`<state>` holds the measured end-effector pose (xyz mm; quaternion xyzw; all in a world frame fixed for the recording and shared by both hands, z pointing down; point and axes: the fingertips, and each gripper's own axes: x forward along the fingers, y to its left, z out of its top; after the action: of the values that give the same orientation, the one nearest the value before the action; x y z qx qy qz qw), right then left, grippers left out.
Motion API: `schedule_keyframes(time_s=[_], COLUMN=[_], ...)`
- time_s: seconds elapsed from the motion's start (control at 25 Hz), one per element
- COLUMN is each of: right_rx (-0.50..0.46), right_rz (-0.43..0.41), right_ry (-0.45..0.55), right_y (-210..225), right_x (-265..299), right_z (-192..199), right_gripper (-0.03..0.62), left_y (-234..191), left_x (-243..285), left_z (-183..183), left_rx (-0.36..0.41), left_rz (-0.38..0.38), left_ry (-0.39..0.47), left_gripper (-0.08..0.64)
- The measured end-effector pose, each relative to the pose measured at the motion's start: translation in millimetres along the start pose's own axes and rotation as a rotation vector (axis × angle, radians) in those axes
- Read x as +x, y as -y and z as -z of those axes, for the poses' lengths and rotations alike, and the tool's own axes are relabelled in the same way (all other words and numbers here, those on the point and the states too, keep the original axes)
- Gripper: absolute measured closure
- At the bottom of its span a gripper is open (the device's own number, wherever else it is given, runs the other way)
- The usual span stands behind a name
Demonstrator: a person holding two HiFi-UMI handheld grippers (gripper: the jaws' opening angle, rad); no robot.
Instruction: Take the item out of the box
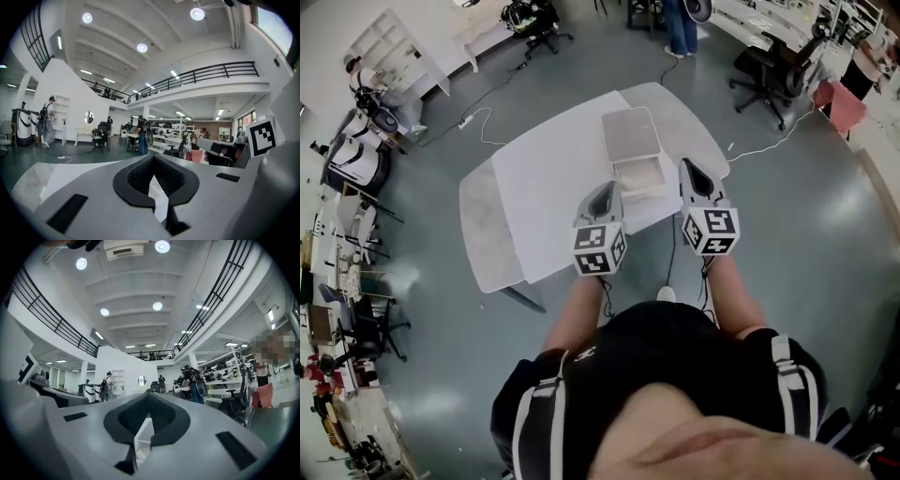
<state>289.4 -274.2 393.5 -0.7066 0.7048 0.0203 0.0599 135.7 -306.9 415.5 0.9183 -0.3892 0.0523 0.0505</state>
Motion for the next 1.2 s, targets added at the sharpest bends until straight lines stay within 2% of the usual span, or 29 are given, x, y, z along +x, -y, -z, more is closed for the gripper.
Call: schedule_keyframes(time_s=[0.16, 0.4, 0.72, 0.96, 1.2], right_rx=[-0.008, -0.012, -0.040, -0.135, -0.241], right_rz=[-0.052, -0.149, -0.146, -0.146, -0.204], right_ry=[-0.030, -0.037, -0.087, -0.173, -0.296], right_y=[12.8, 17.4, 2.4, -5.4, -11.4], right_x=[38.0, 65.0, 100.1, 122.5, 139.0], right_z=[-3.8, 1.8, 20.1, 40.7, 74.5], right_gripper=[0.580, 0.580, 0.580, 0.580, 0.580], left_y=[-6.9, -9.8, -45.0, -70.4, -85.8], left_x=[34.0, 61.4, 73.4, 80.5, 83.4], left_z=[-13.8, -3.1, -10.2, -11.4, -4.2], left_rx=[-0.017, -0.024, 0.007, -0.009, -0.037], left_rz=[-0.031, -0.048, -0.024, -0.023, -0.046], left_ry=[-0.014, -0.062, -0.066, -0.058, -0.066], left_gripper=[0.546, 0.546, 0.546, 0.546, 0.546])
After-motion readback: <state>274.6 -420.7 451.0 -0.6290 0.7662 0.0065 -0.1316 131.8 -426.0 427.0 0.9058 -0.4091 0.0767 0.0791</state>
